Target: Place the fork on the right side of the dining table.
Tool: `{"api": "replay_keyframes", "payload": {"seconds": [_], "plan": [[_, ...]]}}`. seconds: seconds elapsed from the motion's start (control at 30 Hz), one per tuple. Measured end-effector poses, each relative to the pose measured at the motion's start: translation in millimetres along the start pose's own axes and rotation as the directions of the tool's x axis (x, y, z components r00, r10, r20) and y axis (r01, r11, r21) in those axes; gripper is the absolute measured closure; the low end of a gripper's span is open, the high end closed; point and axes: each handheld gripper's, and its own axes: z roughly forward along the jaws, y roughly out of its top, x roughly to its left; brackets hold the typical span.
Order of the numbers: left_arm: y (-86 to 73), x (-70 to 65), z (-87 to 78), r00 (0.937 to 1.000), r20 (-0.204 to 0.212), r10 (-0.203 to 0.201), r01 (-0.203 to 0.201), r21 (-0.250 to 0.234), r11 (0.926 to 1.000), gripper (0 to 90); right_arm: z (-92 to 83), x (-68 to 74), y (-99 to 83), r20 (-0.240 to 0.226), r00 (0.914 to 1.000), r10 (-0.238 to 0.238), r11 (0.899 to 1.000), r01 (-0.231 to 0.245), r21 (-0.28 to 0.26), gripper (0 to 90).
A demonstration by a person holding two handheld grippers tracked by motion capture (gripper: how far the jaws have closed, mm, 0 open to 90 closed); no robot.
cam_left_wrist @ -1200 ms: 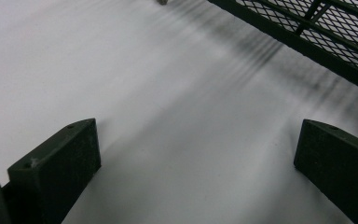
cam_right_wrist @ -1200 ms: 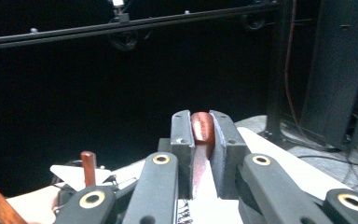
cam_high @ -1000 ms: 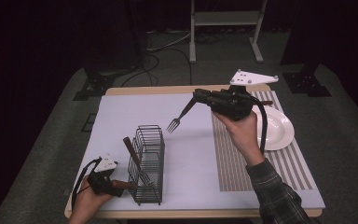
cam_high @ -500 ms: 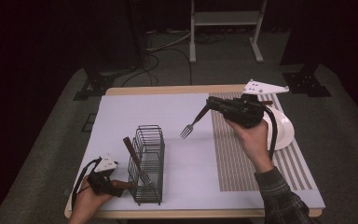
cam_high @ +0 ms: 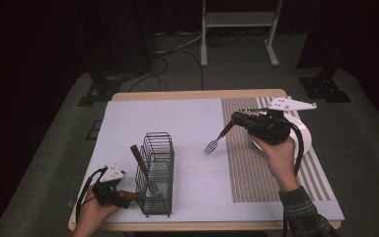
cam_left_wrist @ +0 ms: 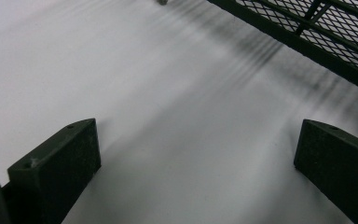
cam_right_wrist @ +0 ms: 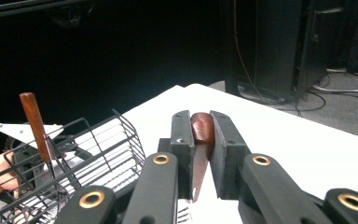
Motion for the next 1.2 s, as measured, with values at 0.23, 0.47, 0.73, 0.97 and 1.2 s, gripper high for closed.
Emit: {"api": "replay_keyframes", "payload": {"seconds": [0.23, 0.47, 0.73, 0.97, 1.2], "plan": [[0.0, 0.1, 0.0, 1.0000, 0.001, 0.000, 0.000, 0.000, 1.0000, 0.0, -13.5, -8.8, -11.8, 0.037, 0.9990, 0.026, 0.999, -0.027, 0.020, 80.0], [0.0, 0.1, 0.1, 1.0000, 0.002, -0.002, 0.002, 0.000, 1.0000, 0.0, -31.5, -17.2, -23.6, 0.078, 0.9952, 0.059, 0.998, -0.061, 0.031, 80.0], [-0.1, 0.0, 0.2, 1.0000, 0.001, -0.002, 0.002, -0.001, 1.0000, 0.0, -51.6, -24.2, -34.0, 0.115, 0.9901, 0.081, 0.996, -0.085, 0.028, 79.9], [-0.1, 0.0, 0.2, 1.0000, 0.001, -0.001, 0.001, -0.002, 1.0000, 0.0, -70.6, -28.0, -43.3, 0.152, 0.9824, 0.108, 0.993, -0.114, 0.030, 79.9], [-0.1, 0.0, 0.2, 1.0000, 0.001, -0.002, 0.002, -0.001, 1.0000, 0.0, -85.4, -32.3, -51.8, 0.180, 0.9749, 0.131, 0.990, -0.138, 0.026, 80.0]]}}
